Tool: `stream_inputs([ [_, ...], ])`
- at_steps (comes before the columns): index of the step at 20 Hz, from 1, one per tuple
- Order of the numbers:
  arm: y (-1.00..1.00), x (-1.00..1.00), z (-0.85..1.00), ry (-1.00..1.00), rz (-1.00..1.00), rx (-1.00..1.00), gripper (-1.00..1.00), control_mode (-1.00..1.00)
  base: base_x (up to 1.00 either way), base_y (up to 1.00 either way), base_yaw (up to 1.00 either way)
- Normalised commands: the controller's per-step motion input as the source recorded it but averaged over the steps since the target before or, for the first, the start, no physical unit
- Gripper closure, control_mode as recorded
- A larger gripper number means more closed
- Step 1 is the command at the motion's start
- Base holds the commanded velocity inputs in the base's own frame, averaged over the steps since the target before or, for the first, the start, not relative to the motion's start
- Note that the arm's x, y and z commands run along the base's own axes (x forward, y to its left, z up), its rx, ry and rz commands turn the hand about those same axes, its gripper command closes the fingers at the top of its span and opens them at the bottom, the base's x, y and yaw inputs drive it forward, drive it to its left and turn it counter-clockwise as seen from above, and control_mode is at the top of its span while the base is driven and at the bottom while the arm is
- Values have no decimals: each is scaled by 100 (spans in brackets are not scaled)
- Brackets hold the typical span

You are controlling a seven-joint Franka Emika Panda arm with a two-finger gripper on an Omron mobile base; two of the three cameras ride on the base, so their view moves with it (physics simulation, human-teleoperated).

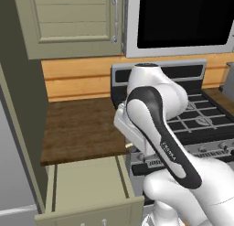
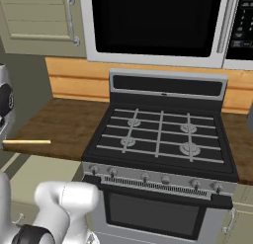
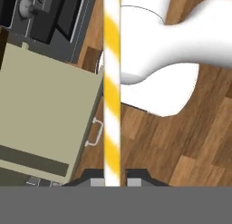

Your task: Take a straw from the drawer in front and place it inside the glass cup on the dining counter.

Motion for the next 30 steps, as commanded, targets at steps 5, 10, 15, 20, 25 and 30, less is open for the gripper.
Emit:
stream_inputs([
  [5, -27, 0, 32, 0, -1, 6, 100, -100, 0, 0, 0],
  [10, -7, 0, 27, 0, 0, 22, 100, -100, 0, 0, 0],
  [15, 0, 0, 5, 0, 2, 24, 100, -100, 0, 0, 0],
  [20, 0, 0, 0, 0, 0, 0, 100, 100, -1, -3, 0],
  [25, 0, 0, 0, 0, 0, 0, 100, 100, -63, -22, 0],
  [30, 0, 0, 0, 0, 0, 0, 100, 100, -99, -58, -5],
])
